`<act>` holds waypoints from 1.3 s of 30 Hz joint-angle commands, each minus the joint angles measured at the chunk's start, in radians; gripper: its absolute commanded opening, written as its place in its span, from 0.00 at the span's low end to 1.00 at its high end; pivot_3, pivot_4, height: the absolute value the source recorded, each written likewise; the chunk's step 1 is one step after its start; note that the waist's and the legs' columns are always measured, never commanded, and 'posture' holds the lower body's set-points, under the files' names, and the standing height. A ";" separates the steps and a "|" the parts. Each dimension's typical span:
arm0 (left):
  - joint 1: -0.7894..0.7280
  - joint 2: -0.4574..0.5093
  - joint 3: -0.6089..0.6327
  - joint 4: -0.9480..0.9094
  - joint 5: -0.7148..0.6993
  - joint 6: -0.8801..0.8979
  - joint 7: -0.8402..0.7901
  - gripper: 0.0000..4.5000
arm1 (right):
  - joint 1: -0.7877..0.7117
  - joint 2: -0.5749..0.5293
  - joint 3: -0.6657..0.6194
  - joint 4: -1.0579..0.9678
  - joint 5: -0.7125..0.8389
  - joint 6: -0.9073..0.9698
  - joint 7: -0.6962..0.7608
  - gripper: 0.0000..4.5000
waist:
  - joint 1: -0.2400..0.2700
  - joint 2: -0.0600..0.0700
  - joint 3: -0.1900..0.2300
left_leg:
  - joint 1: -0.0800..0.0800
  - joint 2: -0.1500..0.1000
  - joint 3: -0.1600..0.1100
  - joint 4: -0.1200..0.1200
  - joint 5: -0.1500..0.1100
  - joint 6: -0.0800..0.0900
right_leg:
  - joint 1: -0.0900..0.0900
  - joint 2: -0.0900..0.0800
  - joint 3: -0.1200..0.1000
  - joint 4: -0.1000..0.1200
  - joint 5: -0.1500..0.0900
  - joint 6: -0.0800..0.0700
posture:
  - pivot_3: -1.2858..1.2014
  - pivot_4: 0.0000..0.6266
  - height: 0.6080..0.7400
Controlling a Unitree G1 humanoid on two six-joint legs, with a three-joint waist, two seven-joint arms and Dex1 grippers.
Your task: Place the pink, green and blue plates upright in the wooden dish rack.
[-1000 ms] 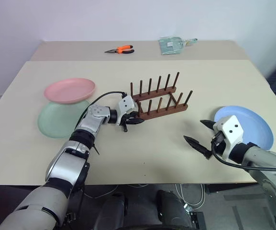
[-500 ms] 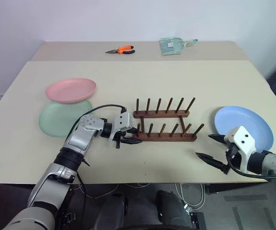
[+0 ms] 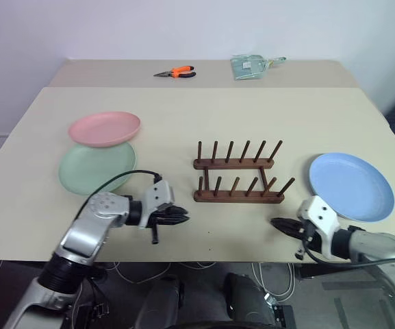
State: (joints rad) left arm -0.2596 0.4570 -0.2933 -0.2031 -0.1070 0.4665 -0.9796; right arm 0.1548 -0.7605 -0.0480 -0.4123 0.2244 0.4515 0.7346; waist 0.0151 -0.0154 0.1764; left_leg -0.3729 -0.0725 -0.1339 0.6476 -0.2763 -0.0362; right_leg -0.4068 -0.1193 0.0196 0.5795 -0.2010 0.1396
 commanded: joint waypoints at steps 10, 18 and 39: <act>-0.124 -0.209 -0.026 0.266 0.230 -0.100 0.486 0.18 | -0.377 0.175 0.165 0.403 -0.335 -0.152 -0.308 0.00 | -0.003 -0.001 -0.005 | 0.004 0.000 0.000 0.000 0.001 -0.001 | 0.002 0.001 0.000 0.003 0.002 -0.001 | 0.52 0.24 1.00; -0.138 -0.175 0.054 0.287 0.194 -0.123 0.506 0.17 | -0.392 0.181 0.127 0.347 -0.221 -0.156 -0.170 0.19 | -0.011 -0.001 -0.005 | 0.004 0.000 0.000 -0.001 0.001 -0.001 | 0.001 0.002 0.000 0.003 0.005 -0.001 | 0.52 0.24 1.00; -0.468 -0.183 0.967 0.051 -0.114 0.357 1.196 0.99 | -0.419 0.146 0.153 0.211 -0.138 -0.149 0.008 1.00 | -0.027 -0.001 -0.003 | 0.002 0.000 -0.002 -0.002 0.001 -0.002 | -0.002 0.002 -0.001 0.004 0.003 0.003 | 0.52 0.24 1.00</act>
State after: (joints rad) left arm -0.7069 0.2861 0.5820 -0.1281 -0.1881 0.7633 0.1318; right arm -0.2455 -0.6168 0.1031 -0.1952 0.0923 0.3304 0.7402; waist -0.0122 -0.0161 0.1729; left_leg -0.3713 -0.0729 -0.1363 0.6452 -0.2752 -0.0380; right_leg -0.4087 -0.1170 0.0184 0.5830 -0.1977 0.1423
